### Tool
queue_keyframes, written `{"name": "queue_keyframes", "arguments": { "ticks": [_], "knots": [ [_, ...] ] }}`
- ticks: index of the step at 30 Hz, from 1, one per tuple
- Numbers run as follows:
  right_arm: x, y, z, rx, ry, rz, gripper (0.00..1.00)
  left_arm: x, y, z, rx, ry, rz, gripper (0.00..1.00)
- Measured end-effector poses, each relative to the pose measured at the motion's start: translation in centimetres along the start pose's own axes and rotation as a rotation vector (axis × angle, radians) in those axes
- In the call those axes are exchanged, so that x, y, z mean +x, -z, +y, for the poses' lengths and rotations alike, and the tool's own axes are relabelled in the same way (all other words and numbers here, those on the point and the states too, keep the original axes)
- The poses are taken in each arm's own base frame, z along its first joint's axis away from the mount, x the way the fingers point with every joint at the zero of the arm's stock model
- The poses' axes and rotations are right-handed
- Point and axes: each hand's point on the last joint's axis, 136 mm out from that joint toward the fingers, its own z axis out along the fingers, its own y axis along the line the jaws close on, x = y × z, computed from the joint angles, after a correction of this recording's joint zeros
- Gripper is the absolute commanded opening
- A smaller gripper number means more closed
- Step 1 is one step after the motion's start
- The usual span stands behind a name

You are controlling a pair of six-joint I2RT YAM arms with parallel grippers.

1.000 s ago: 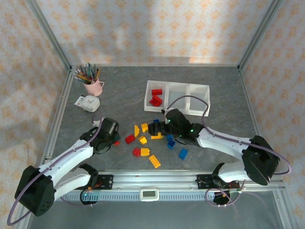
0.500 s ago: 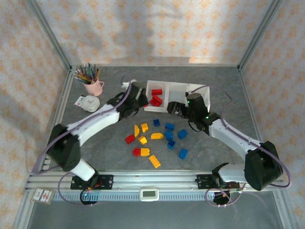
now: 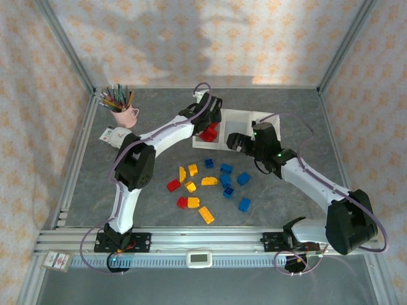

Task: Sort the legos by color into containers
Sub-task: Place the lego in the container, then pick up the lego from the middle-left of the table.

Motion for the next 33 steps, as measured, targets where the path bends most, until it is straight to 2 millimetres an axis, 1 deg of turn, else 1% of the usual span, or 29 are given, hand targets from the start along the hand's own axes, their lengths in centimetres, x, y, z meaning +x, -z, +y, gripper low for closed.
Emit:
{"name": "queue_keyframes", "arguments": {
  "ticks": [2,4,7,10,12,13,16,18,23,26,29,33],
  "knots": [
    [0.0,0.1,0.1,-0.007,0.010,0.002,1.00,0.0,0.6,0.1,0.007,-0.003,-0.002,0.50],
    [0.1,0.2,0.3,-0.013,0.019,0.007,1.00,0.0,1.8,0.5,0.013,-0.004,-0.004,0.53],
    [0.4,0.2,0.4,-0.021,0.034,0.028,1.00,-0.4,4.5,1.0,0.033,-0.006,-0.011,0.55],
    [1.0,0.3,0.9,-0.032,0.057,0.050,1.00,-0.7,7.9,1.6,0.070,-0.005,-0.022,0.58],
    [1.8,0.4,1.7,-0.049,0.085,0.074,1.00,-0.2,10.0,2.5,0.090,-0.004,-0.019,0.60],
    [2.2,0.4,2.2,-0.059,0.101,0.087,1.00,0.4,10.7,3.0,0.091,-0.007,-0.014,0.60],
    [3.7,0.7,3.8,-0.094,0.150,0.125,1.00,2.8,12.6,5.4,0.075,-0.019,0.019,0.61],
    [4.9,0.9,4.8,-0.116,0.180,0.154,1.00,5.3,13.4,7.6,0.051,-0.032,0.060,0.62],
    [7.8,1.3,6.8,-0.166,0.233,0.211,1.00,11.3,15.5,12.0,0.014,-0.058,0.163,0.65],
    [9.7,1.4,6.9,-0.173,0.236,0.250,1.00,14.0,16.5,13.5,0.016,-0.070,0.206,0.65],
    [11.3,1.4,6.9,-0.173,0.237,0.283,1.00,16.3,17.1,14.7,0.011,-0.090,0.237,0.66],
    [12.0,1.6,7.3,-0.180,0.225,0.295,1.00,18.5,17.1,15.7,-0.015,-0.110,0.276,0.67]
  ]
}}
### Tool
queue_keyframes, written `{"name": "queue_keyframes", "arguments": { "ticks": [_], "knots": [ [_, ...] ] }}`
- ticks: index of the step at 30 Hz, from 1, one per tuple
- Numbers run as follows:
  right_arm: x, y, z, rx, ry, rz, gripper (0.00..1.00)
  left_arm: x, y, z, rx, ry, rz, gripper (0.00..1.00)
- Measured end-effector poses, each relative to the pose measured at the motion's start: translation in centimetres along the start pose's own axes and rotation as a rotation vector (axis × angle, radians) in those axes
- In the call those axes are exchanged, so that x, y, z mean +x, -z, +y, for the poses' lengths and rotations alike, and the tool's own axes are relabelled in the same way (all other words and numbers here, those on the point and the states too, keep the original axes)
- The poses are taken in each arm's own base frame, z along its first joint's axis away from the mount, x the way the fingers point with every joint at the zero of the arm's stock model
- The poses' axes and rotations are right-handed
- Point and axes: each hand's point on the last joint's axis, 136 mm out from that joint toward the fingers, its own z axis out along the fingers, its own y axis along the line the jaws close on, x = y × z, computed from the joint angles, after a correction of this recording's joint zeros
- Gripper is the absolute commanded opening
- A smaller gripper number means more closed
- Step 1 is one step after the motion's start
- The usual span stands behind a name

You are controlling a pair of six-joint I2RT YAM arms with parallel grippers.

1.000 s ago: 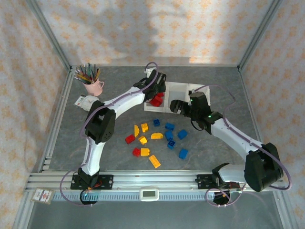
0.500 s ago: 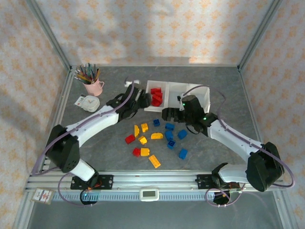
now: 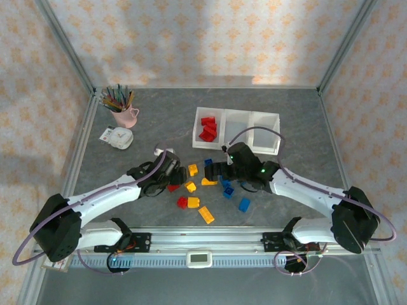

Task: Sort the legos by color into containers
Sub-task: Pick up the lego from the middle-left of the table.

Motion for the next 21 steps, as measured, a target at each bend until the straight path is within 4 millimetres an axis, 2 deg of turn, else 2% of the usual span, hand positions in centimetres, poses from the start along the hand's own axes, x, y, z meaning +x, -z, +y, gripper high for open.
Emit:
{"name": "queue_keyframes", "arguments": {
  "ticks": [7,13,19,21],
  "knots": [
    [0.3,-0.2,-0.4,0.012,-0.029,0.000,1.00,2.9,-0.4,-0.1,-0.012,-0.060,0.042,0.73],
    [0.3,-0.2,-0.4,0.010,-0.044,-0.002,1.00,3.5,-1.4,1.4,-0.098,-0.064,0.052,0.77],
    [0.3,-0.2,-0.4,0.010,-0.050,-0.004,1.00,4.1,-2.4,2.2,-0.146,-0.076,0.075,0.77],
    [0.3,-0.2,-0.4,0.012,-0.051,-0.005,1.00,4.1,-2.6,2.3,-0.151,-0.074,0.079,0.74]
  ]
}}
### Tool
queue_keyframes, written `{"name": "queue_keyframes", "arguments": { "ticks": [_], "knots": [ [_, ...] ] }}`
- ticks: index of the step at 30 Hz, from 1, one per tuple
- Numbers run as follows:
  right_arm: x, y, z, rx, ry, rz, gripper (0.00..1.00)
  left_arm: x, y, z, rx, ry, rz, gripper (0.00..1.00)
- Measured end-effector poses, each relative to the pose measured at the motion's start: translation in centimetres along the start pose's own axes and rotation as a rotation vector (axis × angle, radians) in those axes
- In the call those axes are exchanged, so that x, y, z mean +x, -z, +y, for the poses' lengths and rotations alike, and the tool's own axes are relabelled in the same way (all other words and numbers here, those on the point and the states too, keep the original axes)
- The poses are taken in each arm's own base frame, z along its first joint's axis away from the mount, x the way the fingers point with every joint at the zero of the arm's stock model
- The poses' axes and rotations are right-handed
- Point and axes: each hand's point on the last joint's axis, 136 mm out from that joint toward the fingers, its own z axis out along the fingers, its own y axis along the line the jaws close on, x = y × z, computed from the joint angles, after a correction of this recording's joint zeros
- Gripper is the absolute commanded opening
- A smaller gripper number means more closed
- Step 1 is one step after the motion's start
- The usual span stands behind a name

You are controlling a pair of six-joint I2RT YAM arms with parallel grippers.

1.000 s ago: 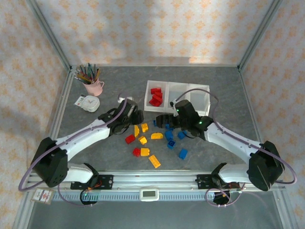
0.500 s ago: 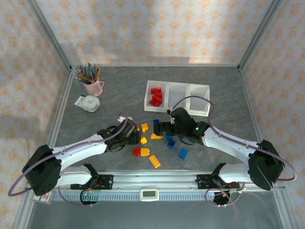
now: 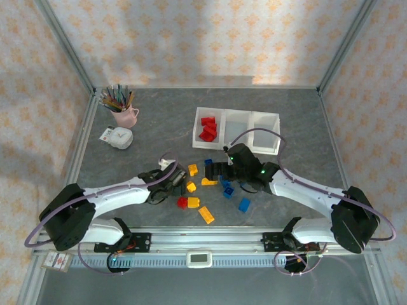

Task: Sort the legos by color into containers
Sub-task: Pick up the lego from the middle-left of the table.

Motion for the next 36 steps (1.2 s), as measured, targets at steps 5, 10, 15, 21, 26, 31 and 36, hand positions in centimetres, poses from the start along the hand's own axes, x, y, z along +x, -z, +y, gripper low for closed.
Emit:
{"name": "queue_keyframes", "arguments": {
  "ticks": [5,10,15,21,26,31,36],
  "knots": [
    [-0.1,0.0,0.1,-0.003,0.001,-0.006,1.00,-0.5,-1.0,1.3,-0.035,0.047,0.012,0.66],
    [-0.2,0.0,0.0,0.000,0.001,-0.008,1.00,-0.2,-1.6,1.7,-0.055,0.052,0.030,0.59],
    [-0.3,-0.1,-0.1,0.009,0.002,-0.013,1.00,-0.3,-1.6,1.6,-0.051,0.059,0.028,0.48],
    [-0.2,-0.3,-0.4,0.020,0.003,-0.011,1.00,-0.6,-1.2,1.4,-0.039,0.082,0.013,0.36],
    [-0.2,-0.3,-0.3,0.019,0.012,-0.012,1.00,-1.0,-0.1,1.1,-0.005,0.096,0.002,0.30],
    [-0.5,-0.2,-0.1,0.013,0.017,-0.019,1.00,-1.6,0.9,1.0,0.019,0.112,-0.026,0.28],
    [-0.7,-0.1,-0.1,0.011,0.014,-0.023,1.00,-1.3,1.0,1.3,0.005,0.121,-0.011,0.27]
  ]
}}
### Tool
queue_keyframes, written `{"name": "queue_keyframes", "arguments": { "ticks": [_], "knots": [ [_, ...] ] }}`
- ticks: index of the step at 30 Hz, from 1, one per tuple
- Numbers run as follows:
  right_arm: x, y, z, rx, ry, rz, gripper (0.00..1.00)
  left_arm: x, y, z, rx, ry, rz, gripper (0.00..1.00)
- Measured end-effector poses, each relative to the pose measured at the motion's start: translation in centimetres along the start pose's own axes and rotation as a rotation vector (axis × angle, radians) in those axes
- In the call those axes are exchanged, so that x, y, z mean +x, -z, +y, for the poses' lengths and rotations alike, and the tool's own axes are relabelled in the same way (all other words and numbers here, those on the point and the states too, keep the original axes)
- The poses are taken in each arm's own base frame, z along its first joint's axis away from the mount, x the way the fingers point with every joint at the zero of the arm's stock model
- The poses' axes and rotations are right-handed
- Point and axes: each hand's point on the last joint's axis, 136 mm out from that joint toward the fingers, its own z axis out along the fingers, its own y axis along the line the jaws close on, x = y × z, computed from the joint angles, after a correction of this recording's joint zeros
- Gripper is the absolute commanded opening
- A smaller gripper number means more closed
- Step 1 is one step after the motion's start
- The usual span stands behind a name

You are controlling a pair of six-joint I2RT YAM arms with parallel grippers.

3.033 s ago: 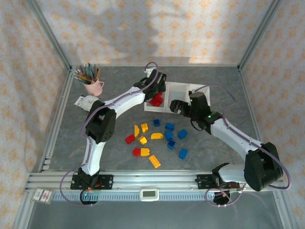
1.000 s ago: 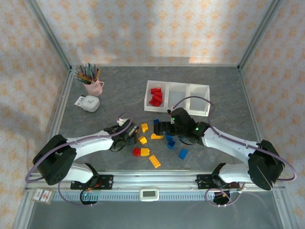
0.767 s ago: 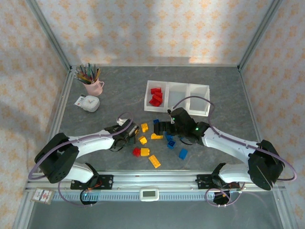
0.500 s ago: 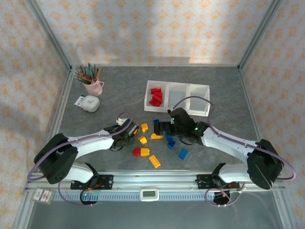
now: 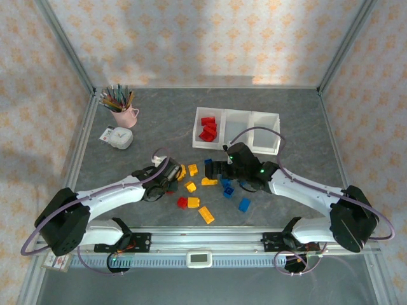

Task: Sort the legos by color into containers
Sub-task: Pick up the lego from the middle-left of the table, then place the lego in the container.

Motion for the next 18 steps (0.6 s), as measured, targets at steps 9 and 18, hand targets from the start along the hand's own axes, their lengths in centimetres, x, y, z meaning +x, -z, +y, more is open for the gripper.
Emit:
{"name": "queue_keyframes", "arguments": {
  "ticks": [9,18],
  "knots": [
    [-3.2,2.0,-1.8,-0.003,-0.062,-0.089,1.00,-6.4,5.2,-4.1,0.111,0.045,-0.143,0.28],
    [-7.7,3.8,-6.5,0.069,-0.180,-0.198,1.00,-17.8,6.8,-13.9,0.212,0.033,-0.335,0.29]
  ]
}}
